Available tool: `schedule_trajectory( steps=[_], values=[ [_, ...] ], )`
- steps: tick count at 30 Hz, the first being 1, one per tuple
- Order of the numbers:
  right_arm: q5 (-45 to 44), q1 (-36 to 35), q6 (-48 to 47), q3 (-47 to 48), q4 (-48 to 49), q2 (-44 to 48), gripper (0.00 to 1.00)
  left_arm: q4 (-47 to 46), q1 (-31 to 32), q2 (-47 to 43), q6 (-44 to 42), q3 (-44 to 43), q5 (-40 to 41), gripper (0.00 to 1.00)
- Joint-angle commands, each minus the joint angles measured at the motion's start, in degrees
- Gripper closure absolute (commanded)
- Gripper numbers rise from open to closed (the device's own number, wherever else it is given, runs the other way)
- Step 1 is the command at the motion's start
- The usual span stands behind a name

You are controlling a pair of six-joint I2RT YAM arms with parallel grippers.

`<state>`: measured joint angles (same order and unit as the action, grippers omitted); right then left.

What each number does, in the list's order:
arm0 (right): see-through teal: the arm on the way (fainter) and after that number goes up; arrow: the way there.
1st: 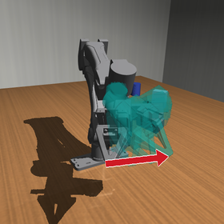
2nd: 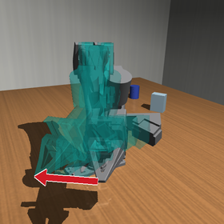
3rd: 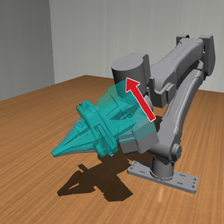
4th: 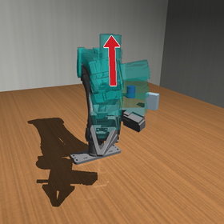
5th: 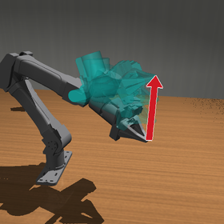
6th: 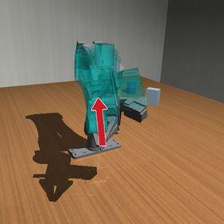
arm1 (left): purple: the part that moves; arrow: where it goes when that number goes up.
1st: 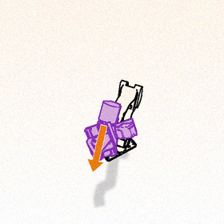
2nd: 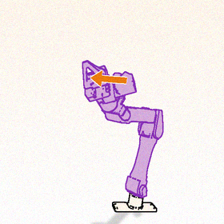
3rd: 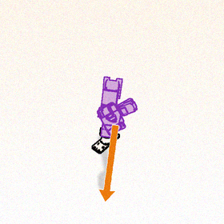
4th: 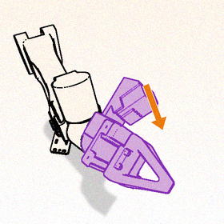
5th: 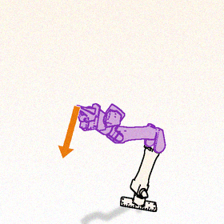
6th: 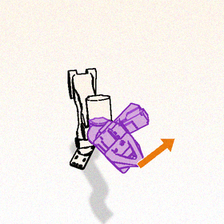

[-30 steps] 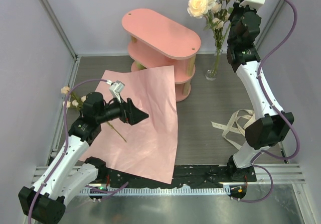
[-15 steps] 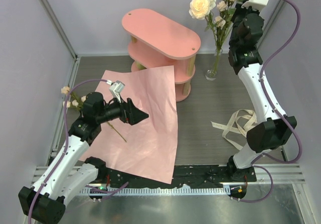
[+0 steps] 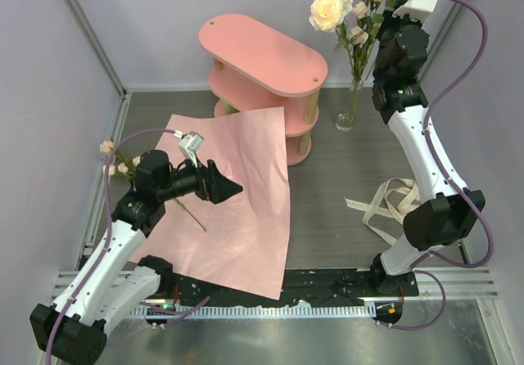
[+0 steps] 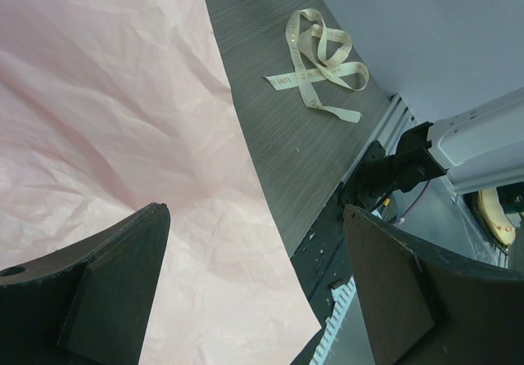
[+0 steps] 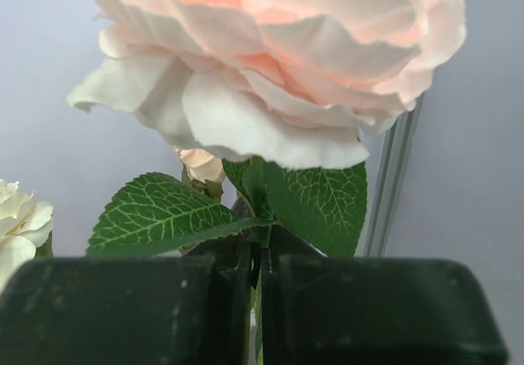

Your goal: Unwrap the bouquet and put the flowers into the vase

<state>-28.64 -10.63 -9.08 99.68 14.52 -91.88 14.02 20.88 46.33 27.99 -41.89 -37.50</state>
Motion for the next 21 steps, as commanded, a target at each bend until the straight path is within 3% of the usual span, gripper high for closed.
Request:
schedule_trajectory(
  steps=[1,21],
  values=[
    [0.43,0.26,1.17,0.87,2.26,1.0,0.99,-1.1,0.12,0.08,-0.83,-2.06,-0.3,0.09],
    [0.7,0.18,3.37,-3.61,3.49,-0.85,0.99,-1.1,0.12,-0.01,-0.83,-1.97,-0.47,0.09]
  ],
)
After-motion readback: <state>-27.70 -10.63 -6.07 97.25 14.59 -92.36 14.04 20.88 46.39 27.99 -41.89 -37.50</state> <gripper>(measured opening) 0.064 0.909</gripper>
